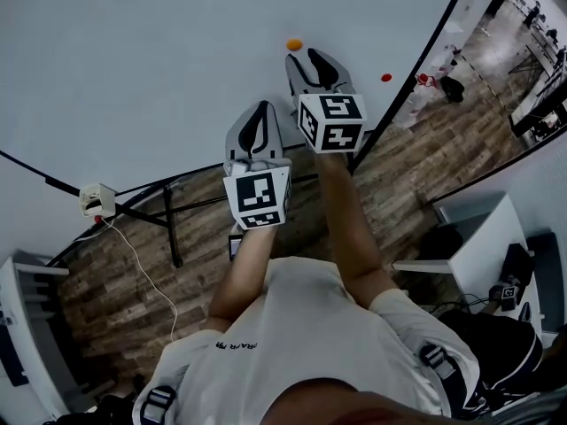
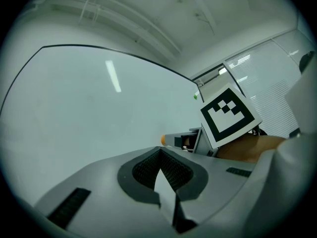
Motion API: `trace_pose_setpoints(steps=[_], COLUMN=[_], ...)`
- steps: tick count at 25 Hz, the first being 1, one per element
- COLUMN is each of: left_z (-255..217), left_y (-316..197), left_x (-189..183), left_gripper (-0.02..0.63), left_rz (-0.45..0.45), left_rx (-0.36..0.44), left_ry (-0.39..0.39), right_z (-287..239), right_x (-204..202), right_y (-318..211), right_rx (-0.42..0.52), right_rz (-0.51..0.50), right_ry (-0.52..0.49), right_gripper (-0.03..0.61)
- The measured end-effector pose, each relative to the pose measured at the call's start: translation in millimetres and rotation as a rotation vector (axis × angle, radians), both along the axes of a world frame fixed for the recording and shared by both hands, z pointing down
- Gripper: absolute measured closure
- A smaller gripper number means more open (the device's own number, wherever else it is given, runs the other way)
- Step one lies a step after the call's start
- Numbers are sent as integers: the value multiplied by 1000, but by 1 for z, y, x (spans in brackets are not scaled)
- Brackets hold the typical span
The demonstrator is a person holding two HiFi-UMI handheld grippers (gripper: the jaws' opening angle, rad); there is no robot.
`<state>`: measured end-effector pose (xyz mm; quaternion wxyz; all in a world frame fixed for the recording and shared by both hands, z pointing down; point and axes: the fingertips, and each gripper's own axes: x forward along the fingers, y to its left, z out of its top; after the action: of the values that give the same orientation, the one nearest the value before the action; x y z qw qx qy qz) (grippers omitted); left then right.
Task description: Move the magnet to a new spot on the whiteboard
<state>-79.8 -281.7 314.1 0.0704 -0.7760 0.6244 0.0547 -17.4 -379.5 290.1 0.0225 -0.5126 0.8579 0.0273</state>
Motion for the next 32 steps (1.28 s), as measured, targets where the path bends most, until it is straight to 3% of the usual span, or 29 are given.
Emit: trace_pose_setpoints(steps=[22, 32], left_z=[-3, 5], left_y=[2, -3], left_x=[-6, -9], left_gripper=[611, 611], left_rz=[-34, -39], left_rx=[3, -9], left_ry=[-13, -20], right_z=[2, 1], right_x=[-13, -7], right_y=[-24, -30], right_rx=[-41, -45], right_rz=[41, 88], right_ry=[14, 5], right_gripper=[405, 440])
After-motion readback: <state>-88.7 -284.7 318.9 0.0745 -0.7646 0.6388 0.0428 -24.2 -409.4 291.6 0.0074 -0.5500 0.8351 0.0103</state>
